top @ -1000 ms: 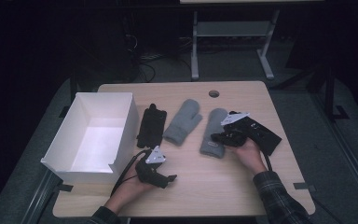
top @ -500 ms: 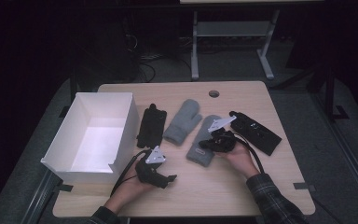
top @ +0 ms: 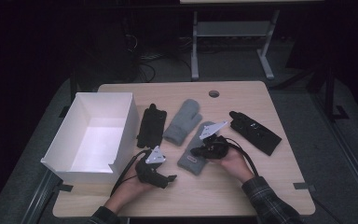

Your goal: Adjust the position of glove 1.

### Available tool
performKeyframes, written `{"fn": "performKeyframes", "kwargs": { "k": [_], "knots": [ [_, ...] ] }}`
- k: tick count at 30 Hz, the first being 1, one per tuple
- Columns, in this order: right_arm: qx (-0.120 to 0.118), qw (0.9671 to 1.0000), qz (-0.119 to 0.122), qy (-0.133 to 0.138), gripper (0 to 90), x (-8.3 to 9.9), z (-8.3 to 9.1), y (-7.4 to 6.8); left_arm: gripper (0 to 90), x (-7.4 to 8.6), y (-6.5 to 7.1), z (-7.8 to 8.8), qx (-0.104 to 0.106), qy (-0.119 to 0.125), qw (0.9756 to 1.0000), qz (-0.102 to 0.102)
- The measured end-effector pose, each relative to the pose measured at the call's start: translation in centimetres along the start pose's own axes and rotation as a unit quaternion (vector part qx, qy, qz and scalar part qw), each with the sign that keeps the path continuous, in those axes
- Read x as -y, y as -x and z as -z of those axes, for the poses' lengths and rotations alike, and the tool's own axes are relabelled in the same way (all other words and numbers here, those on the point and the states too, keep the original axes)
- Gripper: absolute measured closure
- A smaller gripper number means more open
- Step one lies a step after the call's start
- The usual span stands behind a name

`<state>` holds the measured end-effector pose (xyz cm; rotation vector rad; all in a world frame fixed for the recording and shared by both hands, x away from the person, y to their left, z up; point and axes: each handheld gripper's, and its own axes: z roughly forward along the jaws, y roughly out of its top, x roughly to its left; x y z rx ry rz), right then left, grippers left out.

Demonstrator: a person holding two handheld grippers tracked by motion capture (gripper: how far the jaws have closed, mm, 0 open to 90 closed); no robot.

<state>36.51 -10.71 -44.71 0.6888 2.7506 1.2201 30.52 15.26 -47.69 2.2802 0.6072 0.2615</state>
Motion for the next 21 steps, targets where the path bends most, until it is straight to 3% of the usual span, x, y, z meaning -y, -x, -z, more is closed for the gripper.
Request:
{"fn": "performKeyframes", "kwargs": {
  "k": [3,5,12,14,15,17,18,21],
  "knots": [
    [0.004,0.9999,-0.006,0.01,90.0,-0.3,0.4,0.0,12.7,0.0,0.0,0.0,0.001,-0.001,1.0,0.0],
    [0.025,0.9995,-0.005,0.017,90.0,-0.9,1.3,0.8,12.7,0.0,0.0,0.0,0.001,0.0,1.0,0.002],
    [0.057,0.9974,-0.029,0.031,90.0,-1.0,2.2,3.2,12.6,0.0,0.1,0.0,0.001,0.001,1.0,0.003],
    [0.066,0.9971,-0.029,0.026,90.0,-0.6,1.9,3.9,12.6,0.1,0.1,0.0,0.005,0.003,1.0,0.003],
    [0.069,0.9967,-0.041,0.012,90.0,-0.3,1.5,4.2,12.6,0.1,0.1,0.0,0.006,0.003,1.0,0.001],
    [0.072,0.9969,-0.032,0.002,90.0,0.1,1.0,4.5,12.6,0.1,0.2,0.1,0.009,0.001,1.0,-0.001],
    [0.068,0.9968,-0.042,-0.002,90.0,0.2,0.8,4.5,12.6,0.1,0.2,0.1,0.009,0.001,1.0,-0.001],
    [0.072,0.9966,-0.038,-0.014,90.0,0.3,0.3,4.4,12.6,0.1,0.2,0.1,0.011,0.001,0.9999,-0.001]
  ]
}}
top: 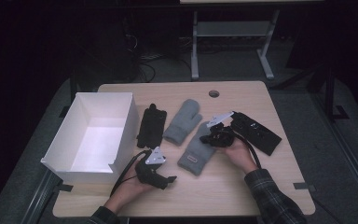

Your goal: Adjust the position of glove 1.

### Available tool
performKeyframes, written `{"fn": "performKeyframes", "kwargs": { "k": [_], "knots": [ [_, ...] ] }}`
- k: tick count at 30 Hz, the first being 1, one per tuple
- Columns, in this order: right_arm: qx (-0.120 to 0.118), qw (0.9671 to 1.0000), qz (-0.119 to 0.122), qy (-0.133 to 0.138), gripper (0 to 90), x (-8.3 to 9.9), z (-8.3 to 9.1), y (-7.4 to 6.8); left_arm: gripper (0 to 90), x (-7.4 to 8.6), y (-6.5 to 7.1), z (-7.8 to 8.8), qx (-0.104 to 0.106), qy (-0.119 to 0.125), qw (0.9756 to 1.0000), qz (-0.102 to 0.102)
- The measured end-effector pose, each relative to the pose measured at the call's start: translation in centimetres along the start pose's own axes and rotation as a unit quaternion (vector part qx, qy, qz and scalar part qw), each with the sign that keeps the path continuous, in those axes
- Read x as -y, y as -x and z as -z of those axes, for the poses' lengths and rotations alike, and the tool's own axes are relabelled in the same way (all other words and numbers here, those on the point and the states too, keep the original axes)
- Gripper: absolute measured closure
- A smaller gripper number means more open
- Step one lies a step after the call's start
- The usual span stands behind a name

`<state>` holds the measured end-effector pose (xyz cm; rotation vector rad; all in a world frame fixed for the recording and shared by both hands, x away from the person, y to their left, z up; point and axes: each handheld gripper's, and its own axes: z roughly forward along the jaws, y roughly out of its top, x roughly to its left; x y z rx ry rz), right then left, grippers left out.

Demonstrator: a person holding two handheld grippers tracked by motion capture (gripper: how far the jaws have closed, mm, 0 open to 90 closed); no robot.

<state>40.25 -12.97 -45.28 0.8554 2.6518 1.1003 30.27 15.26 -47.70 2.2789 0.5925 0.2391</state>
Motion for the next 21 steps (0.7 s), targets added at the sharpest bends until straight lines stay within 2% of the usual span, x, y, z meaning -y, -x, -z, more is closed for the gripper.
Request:
{"fn": "performKeyframes", "kwargs": {
  "k": [4,9,12,21],
  "knots": [
    [-0.003,0.9999,0.004,-0.014,90.0,0.2,-0.5,-0.6,12.5,0.1,0.1,0.0,0.003,0.004,1.0,0.001],
    [-0.006,0.9997,0.006,-0.024,90.0,0.5,0.0,-1.5,12.6,0.1,0.0,0.1,0.006,0.002,1.0,-0.005],
    [-0.009,0.9992,0.024,-0.032,90.0,1.2,0.7,-2.3,12.6,0.2,0.0,0.1,0.007,0.002,1.0,-0.006],
    [-0.025,0.999,0.019,-0.033,90.0,2.1,1.4,-3.7,12.6,0.2,0.0,0.1,0.007,0.001,1.0,-0.007]
  ]
}}
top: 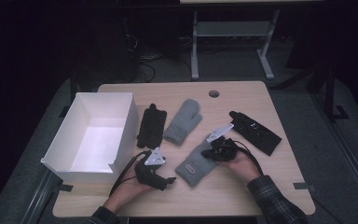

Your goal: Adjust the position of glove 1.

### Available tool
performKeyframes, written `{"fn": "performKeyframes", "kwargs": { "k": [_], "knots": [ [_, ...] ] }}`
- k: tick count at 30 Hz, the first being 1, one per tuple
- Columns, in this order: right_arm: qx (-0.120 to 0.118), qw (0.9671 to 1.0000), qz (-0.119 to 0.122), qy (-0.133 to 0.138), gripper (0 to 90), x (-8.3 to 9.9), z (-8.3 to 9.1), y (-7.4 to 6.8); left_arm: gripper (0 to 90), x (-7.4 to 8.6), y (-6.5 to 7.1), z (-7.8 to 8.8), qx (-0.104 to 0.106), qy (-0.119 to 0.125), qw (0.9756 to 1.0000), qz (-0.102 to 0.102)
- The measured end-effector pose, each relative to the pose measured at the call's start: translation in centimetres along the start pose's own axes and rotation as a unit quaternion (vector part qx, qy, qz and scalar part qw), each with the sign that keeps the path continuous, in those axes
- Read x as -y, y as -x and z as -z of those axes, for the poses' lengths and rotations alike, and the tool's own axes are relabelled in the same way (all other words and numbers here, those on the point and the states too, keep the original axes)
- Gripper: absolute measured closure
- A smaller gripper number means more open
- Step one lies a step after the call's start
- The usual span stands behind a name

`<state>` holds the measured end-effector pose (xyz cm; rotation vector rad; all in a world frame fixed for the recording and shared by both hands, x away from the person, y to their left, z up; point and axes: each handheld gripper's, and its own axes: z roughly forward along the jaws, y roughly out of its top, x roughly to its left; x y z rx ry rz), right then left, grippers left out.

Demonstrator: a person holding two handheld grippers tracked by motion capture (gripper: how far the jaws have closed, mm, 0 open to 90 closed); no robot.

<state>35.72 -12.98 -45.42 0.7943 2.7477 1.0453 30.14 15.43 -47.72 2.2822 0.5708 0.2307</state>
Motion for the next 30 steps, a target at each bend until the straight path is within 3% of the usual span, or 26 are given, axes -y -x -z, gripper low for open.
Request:
{"fn": "performKeyframes", "kwargs": {
  "k": [9,18,20,22,24,25,30],
  "knots": [
    [-0.007,0.9999,0.014,-0.007,90.0,-0.1,-0.1,-1.2,12.6,0.0,0.0,0.0,-0.001,0.0,1.0,-0.003],
    [-0.005,0.9998,0.019,-0.005,88.3,-0.3,0.1,-1.3,12.5,0.0,0.0,0.0,-0.001,0.001,1.0,-0.003],
    [-0.008,0.9998,0.0,0.016,81.7,-0.3,0.9,-1.2,12.5,0.0,0.0,0.0,-0.001,0.002,1.0,-0.002],
    [-0.007,0.9998,-0.003,0.021,78.7,-0.2,1.3,-1.2,12.5,0.0,0.0,0.0,-0.002,0.001,1.0,-0.002],
    [0.0,0.9994,-0.008,0.033,71.6,0.1,2.0,-1.1,12.6,0.0,0.0,0.0,-0.002,0.002,1.0,-0.003],
    [0.006,0.9987,-0.017,0.047,60.7,0.7,2.7,-0.8,12.6,0.0,0.0,0.0,-0.002,0.002,1.0,-0.003],
    [0.017,0.9973,-0.033,0.064,47.3,2.1,4.0,-0.4,12.5,0.0,0.0,0.0,-0.002,0.001,1.0,-0.003]
  ]
}}
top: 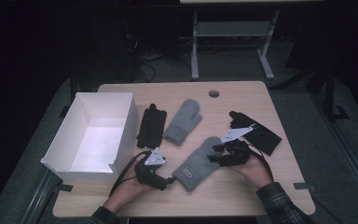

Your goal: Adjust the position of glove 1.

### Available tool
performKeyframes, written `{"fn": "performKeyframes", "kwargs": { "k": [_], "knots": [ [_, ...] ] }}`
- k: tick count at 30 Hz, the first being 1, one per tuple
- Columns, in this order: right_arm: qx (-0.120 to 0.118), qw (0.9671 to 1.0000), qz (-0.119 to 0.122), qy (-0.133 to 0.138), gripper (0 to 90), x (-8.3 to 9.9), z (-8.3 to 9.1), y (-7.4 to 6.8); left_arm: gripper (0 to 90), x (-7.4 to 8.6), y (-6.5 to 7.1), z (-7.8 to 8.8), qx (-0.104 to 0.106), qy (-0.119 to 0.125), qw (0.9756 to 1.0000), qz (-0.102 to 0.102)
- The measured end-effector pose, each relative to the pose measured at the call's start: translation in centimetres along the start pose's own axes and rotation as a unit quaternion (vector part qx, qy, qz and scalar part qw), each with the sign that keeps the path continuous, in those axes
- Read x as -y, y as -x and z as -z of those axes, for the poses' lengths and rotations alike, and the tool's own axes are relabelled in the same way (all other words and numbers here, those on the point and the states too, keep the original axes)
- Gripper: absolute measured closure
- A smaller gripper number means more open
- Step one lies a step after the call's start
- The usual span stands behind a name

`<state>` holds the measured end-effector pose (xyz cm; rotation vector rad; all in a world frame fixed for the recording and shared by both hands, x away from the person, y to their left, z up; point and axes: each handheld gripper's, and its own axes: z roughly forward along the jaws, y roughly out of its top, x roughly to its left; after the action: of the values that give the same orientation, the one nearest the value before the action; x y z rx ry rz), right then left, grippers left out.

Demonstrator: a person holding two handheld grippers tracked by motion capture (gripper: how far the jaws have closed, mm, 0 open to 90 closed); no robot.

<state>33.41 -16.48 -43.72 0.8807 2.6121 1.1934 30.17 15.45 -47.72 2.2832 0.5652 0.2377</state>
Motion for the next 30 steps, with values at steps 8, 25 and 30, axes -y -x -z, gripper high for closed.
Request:
{"fn": "performKeyframes", "kwargs": {
  "k": [8,25,30],
  "knots": [
    [0.042,0.999,-0.006,0.012,33.1,2.9,2.8,0.5,12.6,0.0,0.0,-0.1,0.001,0.004,1.0,0.003],
    [0.081,0.9958,-0.042,-0.002,13.6,8.5,4.2,2.0,12.6,0.0,0.1,0.0,0.001,0.003,1.0,0.005],
    [0.1,0.9941,-0.039,-0.008,11.5,8.8,3.5,2.0,12.5,0.0,0.0,0.0,0.001,0.003,1.0,0.004]
  ]
}}
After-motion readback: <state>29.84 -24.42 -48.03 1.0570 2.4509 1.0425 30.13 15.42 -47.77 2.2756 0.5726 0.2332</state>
